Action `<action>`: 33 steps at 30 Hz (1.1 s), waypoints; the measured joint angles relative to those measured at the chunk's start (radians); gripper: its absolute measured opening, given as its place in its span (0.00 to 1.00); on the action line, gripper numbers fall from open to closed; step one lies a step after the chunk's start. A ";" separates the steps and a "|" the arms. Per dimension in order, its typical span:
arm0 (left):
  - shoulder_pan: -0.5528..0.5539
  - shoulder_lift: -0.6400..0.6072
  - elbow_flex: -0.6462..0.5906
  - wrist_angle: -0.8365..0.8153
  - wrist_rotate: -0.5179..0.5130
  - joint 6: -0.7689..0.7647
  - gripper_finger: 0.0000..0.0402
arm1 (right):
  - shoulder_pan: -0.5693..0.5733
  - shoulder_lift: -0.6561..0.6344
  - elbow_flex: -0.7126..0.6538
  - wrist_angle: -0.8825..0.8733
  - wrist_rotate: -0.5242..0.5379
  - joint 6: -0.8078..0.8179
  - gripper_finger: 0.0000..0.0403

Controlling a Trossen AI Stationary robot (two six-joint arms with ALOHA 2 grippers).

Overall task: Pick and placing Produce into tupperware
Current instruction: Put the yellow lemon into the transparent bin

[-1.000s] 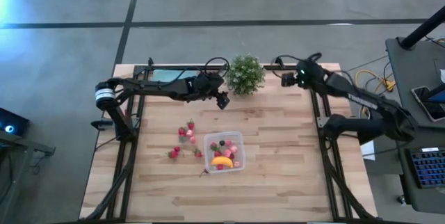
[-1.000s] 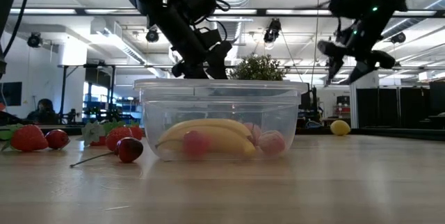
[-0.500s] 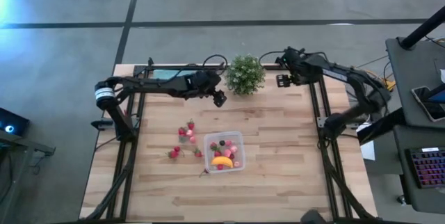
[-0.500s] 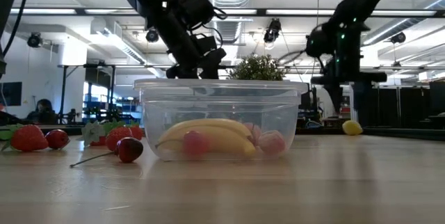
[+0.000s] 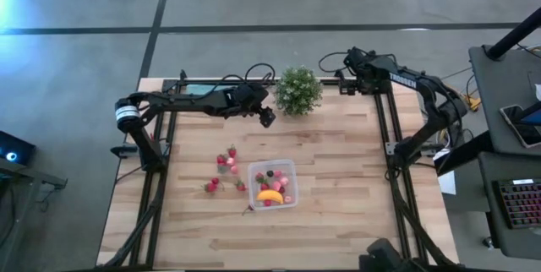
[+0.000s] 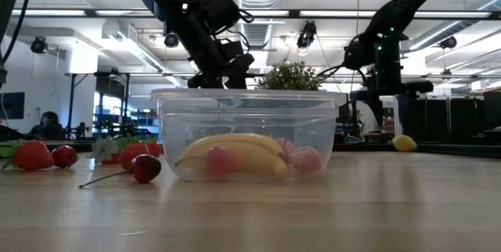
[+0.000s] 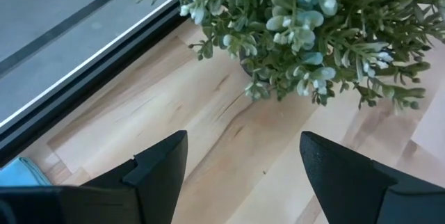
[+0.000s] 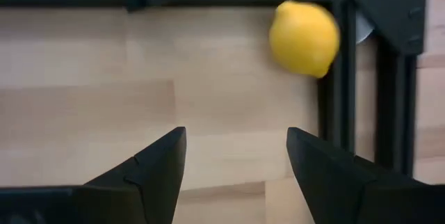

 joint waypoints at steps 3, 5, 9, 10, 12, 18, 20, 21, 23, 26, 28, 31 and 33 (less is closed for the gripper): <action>0.002 0.000 0.000 0.012 0.001 0.000 0.66 | 0.001 0.020 0.056 -0.030 0.001 -0.011 0.60; 0.004 0.000 0.000 0.028 0.002 0.000 0.66 | 0.001 0.041 0.102 -0.050 0.008 -0.028 0.60; 0.006 0.000 0.000 0.040 0.004 0.000 0.66 | -0.002 0.117 0.203 -0.141 0.056 -0.061 0.60; 0.006 0.000 0.000 0.043 0.004 0.002 0.66 | -0.005 0.141 0.231 -0.169 0.063 -0.065 0.60; 0.006 0.000 0.000 0.044 0.005 0.008 0.66 | -0.007 0.195 0.283 -0.218 0.071 -0.087 0.60; 0.006 0.000 0.000 0.044 0.005 0.010 0.66 | -0.008 0.372 0.428 -0.363 0.162 -0.192 0.60; 0.006 0.000 0.000 0.045 0.005 0.010 0.66 | -0.013 0.432 0.468 -0.419 0.188 -0.232 0.60; 0.006 0.000 0.000 0.045 0.005 0.010 0.66 | -0.017 0.457 0.483 -0.439 0.192 -0.246 0.60; 0.006 0.000 0.000 0.044 0.005 0.023 0.66 | -0.021 0.501 0.505 -0.447 0.193 -0.276 0.60; 0.006 0.000 0.000 0.044 0.005 0.056 0.66 | -0.028 0.549 0.520 -0.459 0.196 -0.326 0.60; 0.007 0.000 0.000 0.044 0.005 0.061 0.66 | -0.036 0.569 0.524 -0.466 0.196 -0.358 0.60; 0.012 0.000 0.000 0.044 0.006 0.062 0.66 | -0.059 0.577 0.524 -0.473 0.196 -0.377 0.60; 0.016 0.000 0.000 0.043 0.005 0.062 0.66 | -0.076 0.577 0.524 -0.466 0.198 -0.389 0.60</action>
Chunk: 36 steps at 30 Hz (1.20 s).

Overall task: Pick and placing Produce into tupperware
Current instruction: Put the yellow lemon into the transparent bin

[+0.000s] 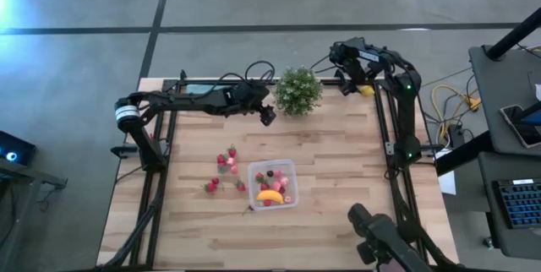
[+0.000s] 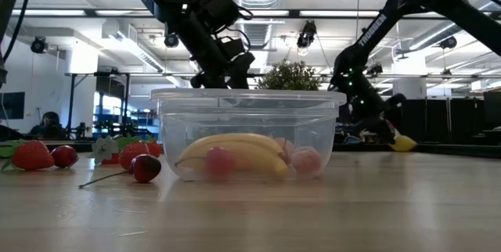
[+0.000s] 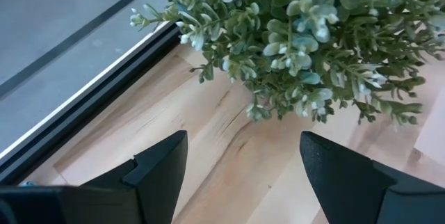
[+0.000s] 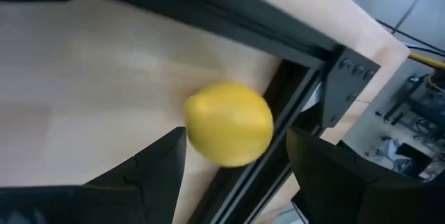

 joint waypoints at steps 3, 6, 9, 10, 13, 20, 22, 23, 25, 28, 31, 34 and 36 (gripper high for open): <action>0.007 0.000 0.000 0.001 0.000 0.004 0.66 | -0.022 -0.008 0.000 0.014 -0.005 -0.026 0.60; 0.016 0.000 0.002 0.003 0.000 0.025 0.66 | -0.022 -0.012 0.001 0.026 -0.031 -0.054 0.60; 0.026 0.000 0.002 0.004 0.000 0.026 0.66 | -0.022 -0.001 0.000 0.019 -0.073 -0.065 0.60; 0.029 0.000 0.002 0.003 0.002 0.025 0.66 | -0.021 0.002 -0.001 0.020 -0.079 -0.068 0.60; 0.035 0.000 0.002 0.002 0.001 0.024 0.66 | -0.026 0.007 -0.002 0.020 -0.093 -0.056 0.60; 0.036 0.000 0.002 0.001 0.002 0.024 0.66 | -0.029 0.009 -0.001 -0.010 -0.107 0.039 0.60; 0.036 0.000 0.002 0.001 0.002 0.023 0.66 | -0.030 0.007 -0.001 -0.035 -0.112 0.077 0.60; 0.036 0.000 0.002 0.001 0.002 0.024 0.66 | -0.030 0.005 -0.001 -0.043 -0.111 0.094 0.60; 0.037 0.000 0.002 0.001 0.002 0.024 0.66 | -0.025 -0.007 -0.001 -0.046 -0.111 0.106 0.60; 0.040 0.000 0.002 0.001 0.003 0.025 0.66 | -0.009 -0.039 -0.001 -0.007 -0.111 0.094 0.60; 0.045 0.000 0.002 0.001 0.020 0.027 0.66 | -0.002 -0.071 0.000 0.031 -0.177 0.078 0.60; 0.049 0.000 0.002 0.001 0.026 0.044 0.66 | -0.001 -0.078 0.000 0.027 -0.294 0.076 0.60; 0.051 0.000 0.002 0.002 0.026 0.047 0.66 | 0.009 -0.077 -0.003 0.023 -0.318 0.091 0.60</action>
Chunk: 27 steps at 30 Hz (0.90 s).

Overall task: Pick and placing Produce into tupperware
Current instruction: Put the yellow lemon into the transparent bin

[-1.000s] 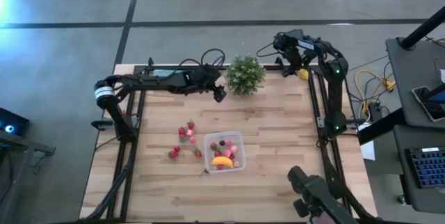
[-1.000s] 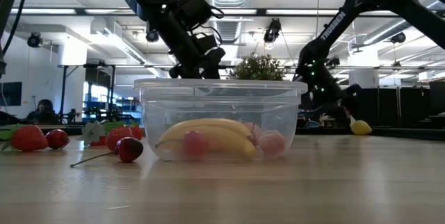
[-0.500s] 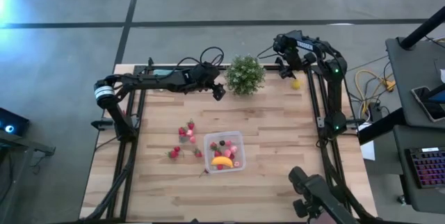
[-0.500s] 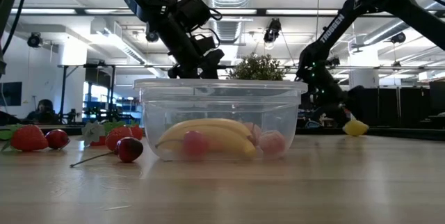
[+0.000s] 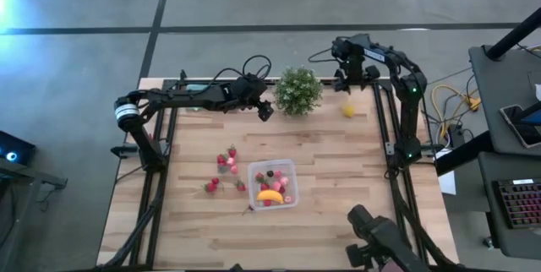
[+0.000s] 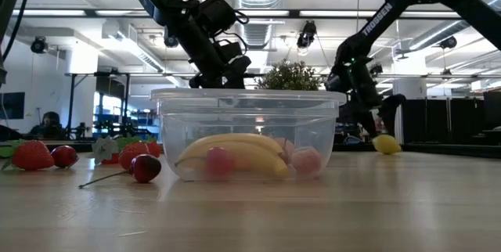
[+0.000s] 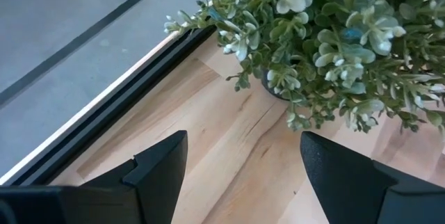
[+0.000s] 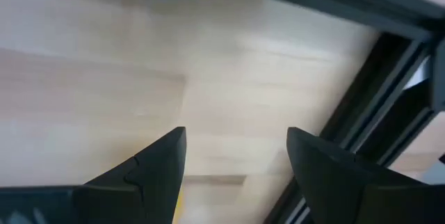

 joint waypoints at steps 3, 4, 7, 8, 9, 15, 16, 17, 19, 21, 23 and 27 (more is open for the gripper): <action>0.000 0.000 0.000 0.000 0.001 0.001 0.66 | 0.031 0.000 -0.009 0.000 -0.003 0.007 0.60; 0.000 0.000 0.000 0.000 0.001 0.001 0.66 | 0.042 0.000 -0.013 0.000 -0.004 0.008 0.60; 0.000 0.000 0.000 0.001 0.001 0.001 0.66 | 0.074 0.000 -0.032 0.005 -0.003 0.015 0.60; 0.000 0.000 0.000 0.002 0.001 0.001 0.66 | 0.085 0.000 -0.039 0.011 -0.003 0.014 0.60; 0.000 0.000 0.000 0.003 0.001 0.002 0.66 | 0.095 0.000 -0.047 0.019 -0.003 0.013 0.60; 0.000 0.000 0.000 0.003 0.002 0.003 0.66 | 0.165 0.000 -0.068 0.038 -0.103 -0.021 0.60; 0.000 0.000 0.000 0.003 0.002 0.003 0.66 | 0.178 0.000 -0.070 0.038 -0.109 -0.027 0.60; 0.000 0.000 0.000 0.003 0.002 0.003 0.66 | 0.191 0.000 -0.072 0.038 -0.117 -0.036 0.60; 0.000 0.000 0.000 0.003 0.002 0.003 0.66 | 0.218 0.000 -0.075 0.037 -0.139 -0.045 0.60; 0.000 0.000 0.000 0.002 0.002 0.002 0.66 | 0.247 0.000 -0.075 0.039 -0.153 -0.046 0.60; 0.000 0.000 0.000 0.002 0.002 -0.001 0.66 | 0.275 0.000 -0.076 0.040 -0.153 -0.046 0.60; 0.000 0.000 0.000 0.000 0.002 -0.001 0.66 | 0.301 0.000 -0.076 0.069 -0.152 -0.029 0.60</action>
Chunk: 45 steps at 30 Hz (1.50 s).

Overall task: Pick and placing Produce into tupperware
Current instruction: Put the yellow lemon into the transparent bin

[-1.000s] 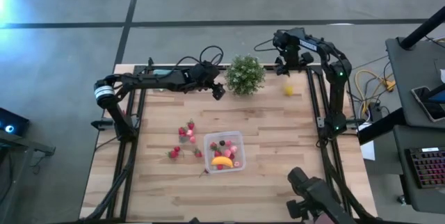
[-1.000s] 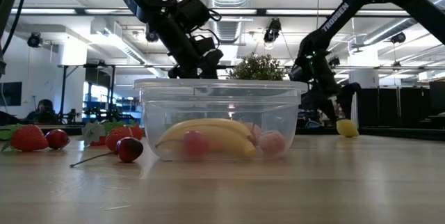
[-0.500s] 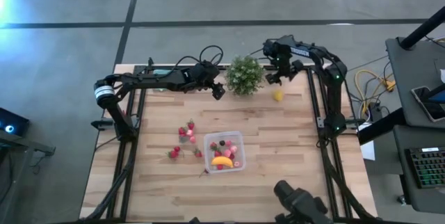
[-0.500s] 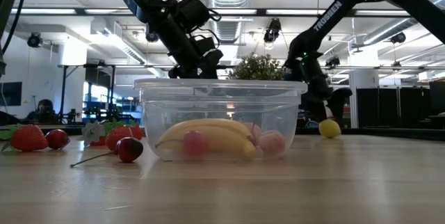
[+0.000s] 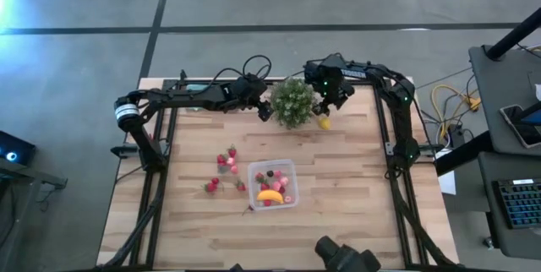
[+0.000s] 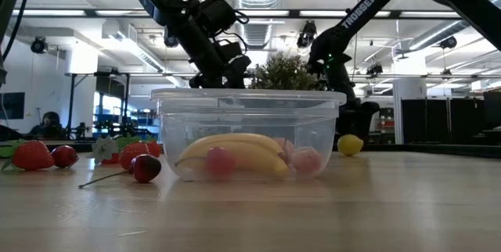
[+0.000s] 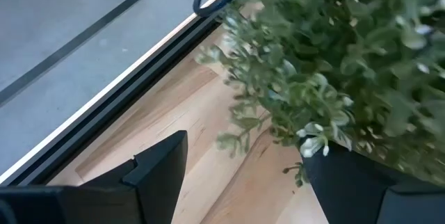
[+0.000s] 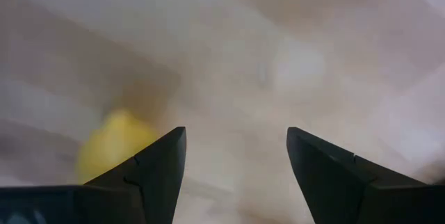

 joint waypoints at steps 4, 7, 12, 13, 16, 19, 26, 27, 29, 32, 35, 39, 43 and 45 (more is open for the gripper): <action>0.000 0.000 0.000 0.001 0.000 -0.001 0.66 | -0.026 0.000 0.000 0.045 0.000 0.048 0.60; 0.000 0.000 0.000 0.002 -0.001 -0.002 0.66 | -0.072 0.000 0.000 0.055 0.021 0.105 0.60; 0.000 0.000 0.000 0.000 -0.001 -0.002 0.66 | -0.150 -0.040 -0.002 0.090 0.038 0.148 0.60; 0.000 0.000 0.000 -0.002 -0.001 -0.002 0.66 | -0.156 -0.068 -0.002 0.104 0.041 0.148 0.60; 0.000 0.000 0.000 -0.001 -0.002 -0.002 0.66 | -0.159 -0.169 -0.002 0.139 0.045 0.144 0.60; 0.001 0.000 0.000 0.000 -0.002 -0.002 0.66 | -0.138 -0.286 -0.006 0.149 0.045 0.141 0.60; 0.007 0.000 0.000 0.005 -0.002 -0.002 0.66 | 0.000 -0.538 -0.089 0.149 0.048 0.161 0.60; 0.008 0.000 0.000 0.005 0.000 -0.002 0.66 | 0.027 -0.566 -0.109 0.152 0.053 0.175 0.60; 0.010 0.000 0.000 0.001 0.029 -0.003 0.66 | 0.084 -0.613 -0.162 0.154 0.053 0.212 0.60; 0.012 0.000 -0.003 -0.001 0.154 0.006 0.66 | 0.161 -0.660 -0.265 0.162 0.052 0.290 0.60; 0.003 0.015 -0.004 -0.004 0.230 0.030 0.66 | 0.224 -0.693 -0.390 0.226 0.031 0.359 0.60; -0.006 0.044 -0.006 -0.032 0.254 0.054 0.66 | 0.312 -0.728 -0.550 0.437 -0.004 0.464 0.60; -0.011 0.050 -0.007 -0.080 0.263 0.061 0.66 | 0.397 -0.747 -0.638 0.561 0.000 0.594 0.60; -0.015 0.047 -0.007 -0.097 0.265 0.090 0.66 | 0.442 -0.756 -0.662 0.581 0.017 0.623 0.60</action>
